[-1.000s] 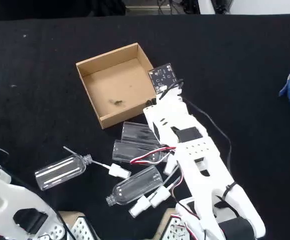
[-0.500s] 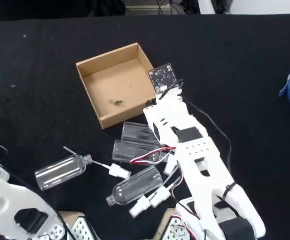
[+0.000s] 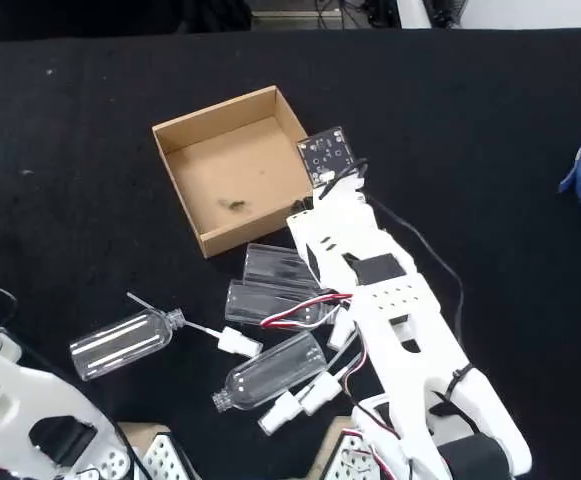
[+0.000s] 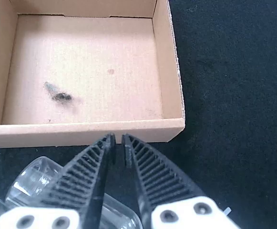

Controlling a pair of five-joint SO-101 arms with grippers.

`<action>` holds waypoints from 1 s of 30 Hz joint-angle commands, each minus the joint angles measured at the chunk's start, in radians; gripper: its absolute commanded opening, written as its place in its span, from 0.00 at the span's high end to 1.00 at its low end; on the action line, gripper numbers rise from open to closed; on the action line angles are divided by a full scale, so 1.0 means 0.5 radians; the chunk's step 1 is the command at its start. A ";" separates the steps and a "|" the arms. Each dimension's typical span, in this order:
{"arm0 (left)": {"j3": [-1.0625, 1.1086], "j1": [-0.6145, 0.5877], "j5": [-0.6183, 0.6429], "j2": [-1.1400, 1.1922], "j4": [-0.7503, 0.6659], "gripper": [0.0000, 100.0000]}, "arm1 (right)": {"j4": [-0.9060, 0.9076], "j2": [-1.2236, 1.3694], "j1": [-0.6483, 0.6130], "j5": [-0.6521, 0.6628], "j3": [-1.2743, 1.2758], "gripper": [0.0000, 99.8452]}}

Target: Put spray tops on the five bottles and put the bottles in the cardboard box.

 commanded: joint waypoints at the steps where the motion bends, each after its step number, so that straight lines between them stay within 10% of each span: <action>1: 0.066 0.078 -0.009 -0.089 0.012 0.90 | -0.055 0.002 -0.012 0.015 -0.020 0.99; 23: 0.130 0.367 -0.018 -0.433 0.028 0.97 | -0.058 -0.008 0.107 0.000 -0.063 0.99; 30: 0.078 0.572 -0.006 -0.783 0.681 0.97 | 0.025 0.164 0.144 0.000 -0.299 0.98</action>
